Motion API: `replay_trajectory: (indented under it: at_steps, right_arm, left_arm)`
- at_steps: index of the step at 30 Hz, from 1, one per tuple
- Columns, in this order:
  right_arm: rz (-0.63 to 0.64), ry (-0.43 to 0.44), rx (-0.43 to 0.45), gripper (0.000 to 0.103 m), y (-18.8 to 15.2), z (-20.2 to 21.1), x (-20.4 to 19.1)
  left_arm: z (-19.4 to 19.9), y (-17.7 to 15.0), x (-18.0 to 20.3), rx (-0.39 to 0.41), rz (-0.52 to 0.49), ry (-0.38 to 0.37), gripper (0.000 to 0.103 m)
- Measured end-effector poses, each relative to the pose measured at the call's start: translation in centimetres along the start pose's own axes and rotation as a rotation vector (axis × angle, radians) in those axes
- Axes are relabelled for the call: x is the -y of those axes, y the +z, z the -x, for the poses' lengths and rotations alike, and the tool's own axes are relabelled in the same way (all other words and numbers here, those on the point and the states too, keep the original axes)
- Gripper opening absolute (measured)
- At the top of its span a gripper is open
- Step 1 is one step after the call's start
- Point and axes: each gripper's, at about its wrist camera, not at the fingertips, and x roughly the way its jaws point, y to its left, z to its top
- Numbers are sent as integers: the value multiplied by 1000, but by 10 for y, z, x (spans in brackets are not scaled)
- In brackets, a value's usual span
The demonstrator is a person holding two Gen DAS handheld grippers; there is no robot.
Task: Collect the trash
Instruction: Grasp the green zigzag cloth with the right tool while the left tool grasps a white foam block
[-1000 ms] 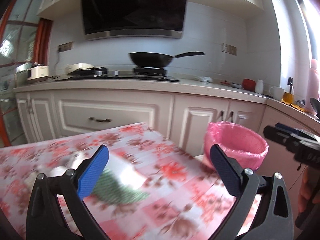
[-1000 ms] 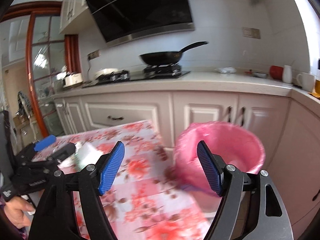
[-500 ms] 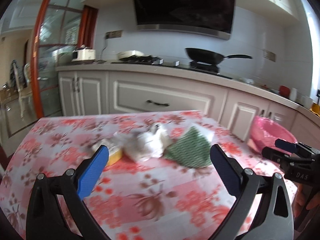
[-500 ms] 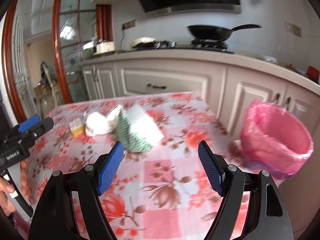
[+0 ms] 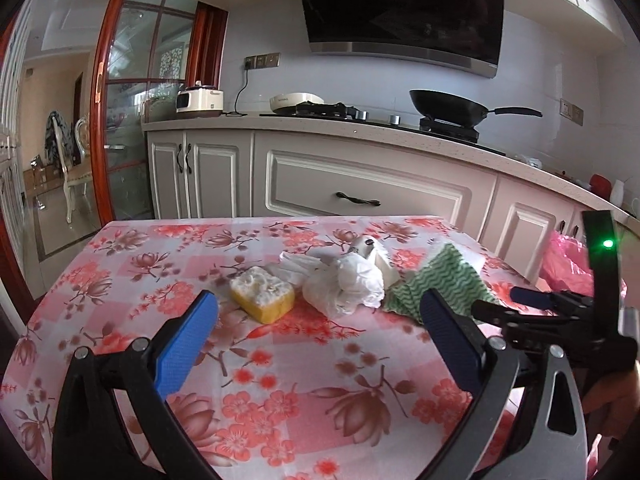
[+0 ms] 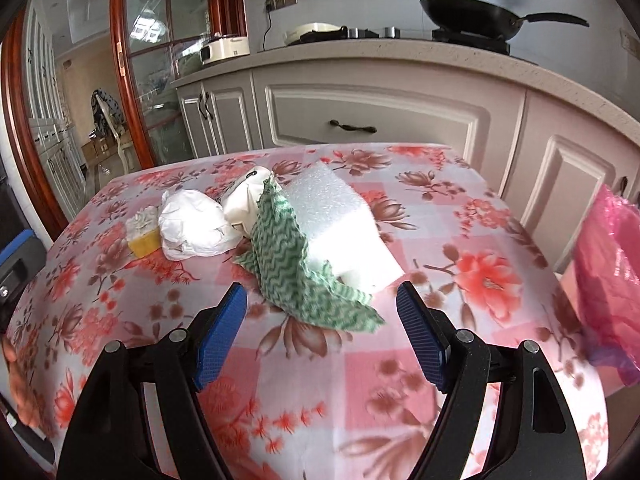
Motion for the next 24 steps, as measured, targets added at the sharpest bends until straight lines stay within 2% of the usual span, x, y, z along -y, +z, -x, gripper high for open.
replay_trajectory:
  at_steps: [4, 7, 9, 11, 12, 14, 15, 19, 24]
  right_arm:
    - [20, 2, -37, 73, 3, -21, -11]
    - [26, 4, -81, 67, 4, -36, -16]
    - [21, 9, -106, 57, 5, -43, -17]
    - [32, 14, -122, 39, 4, -46, -20]
    - [40, 21, -120, 37, 3, -44, -21]
    - [61, 37, -112, 22, 1, -40, -24]
    - [69, 45, -104, 20, -1, -36, -25]
    - [74, 73, -58, 15, -6, -13, -21]
    - [64, 102, -4, 15, -14, 24, -9]
  left_arm:
    - [-8, -2, -6, -17, 9, 5, 98]
    - [-13, -5, -10, -28, 9, 11, 98]
    - [-14, -5, -13, -30, 14, 15, 98]
    - [-16, -5, -14, -34, 17, 20, 98]
    - [-16, -6, -15, -34, 18, 23, 98]
    - [-18, -5, -15, -38, 21, 27, 98]
    - [-19, -5, -16, -40, 23, 26, 98]
    - [-22, -4, -7, -47, 16, 12, 98]
    - [-31, -1, 14, -59, -21, -13, 98]
